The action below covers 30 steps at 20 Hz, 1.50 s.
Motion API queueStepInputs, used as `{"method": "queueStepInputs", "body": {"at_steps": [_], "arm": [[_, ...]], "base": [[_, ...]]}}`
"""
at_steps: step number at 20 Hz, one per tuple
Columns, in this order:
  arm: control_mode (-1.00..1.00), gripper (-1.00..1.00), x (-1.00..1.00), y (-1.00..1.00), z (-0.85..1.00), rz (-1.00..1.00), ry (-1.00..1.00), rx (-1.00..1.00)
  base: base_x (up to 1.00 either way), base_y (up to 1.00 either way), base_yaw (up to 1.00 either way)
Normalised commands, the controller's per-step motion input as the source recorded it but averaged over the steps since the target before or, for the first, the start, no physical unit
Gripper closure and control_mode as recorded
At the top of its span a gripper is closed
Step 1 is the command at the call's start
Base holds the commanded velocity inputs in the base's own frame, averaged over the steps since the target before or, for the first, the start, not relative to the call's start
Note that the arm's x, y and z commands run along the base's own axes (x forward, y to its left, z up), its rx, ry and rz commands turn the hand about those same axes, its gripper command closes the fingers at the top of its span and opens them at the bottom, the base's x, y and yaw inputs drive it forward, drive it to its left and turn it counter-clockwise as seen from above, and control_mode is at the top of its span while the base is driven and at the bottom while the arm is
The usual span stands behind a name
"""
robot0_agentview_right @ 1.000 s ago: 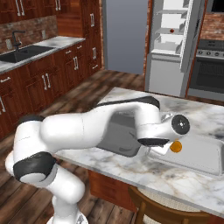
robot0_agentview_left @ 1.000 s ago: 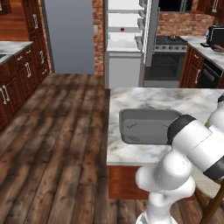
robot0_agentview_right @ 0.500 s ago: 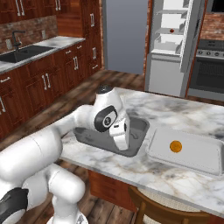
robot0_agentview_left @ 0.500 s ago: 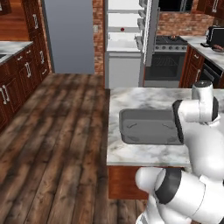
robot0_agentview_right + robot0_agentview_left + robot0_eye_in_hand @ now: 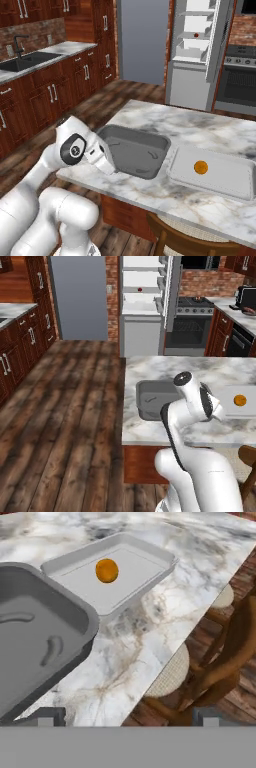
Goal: Place the cold items (orange and bell pepper) from the fridge in one tupperware on the dining counter. Place the warm items (hot dog and kebab skewer) in the stove area in another tupperware.
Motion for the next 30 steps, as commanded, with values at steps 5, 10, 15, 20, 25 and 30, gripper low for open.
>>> {"method": "queueStepInputs", "body": {"at_steps": [5,10,15,20,25,30], "arm": [[-1.00,-1.00,-0.10,0.57,-0.39,0.71,-0.09,-0.02],[-1.00,-1.00,0.00,0.35,-0.13,0.78,-0.08,0.11],[-1.00,-1.00,-0.37,0.18,-0.43,0.39,-0.17,0.04],[-1.00,-1.00,-0.20,0.04,-0.36,-0.03,-0.09,0.00],[1.00,-1.00,-0.07,0.10,-0.16,-0.04,0.00,0.00],[1.00,-1.00,0.00,0.00,0.00,0.00,0.00,0.00]], "base": [[0.00,0.00,0.00],[0.00,0.00,0.00],[0.00,0.00,0.00],[0.00,0.00,0.00],[-0.07,0.12,-0.01],[-0.11,0.66,0.00]]}}
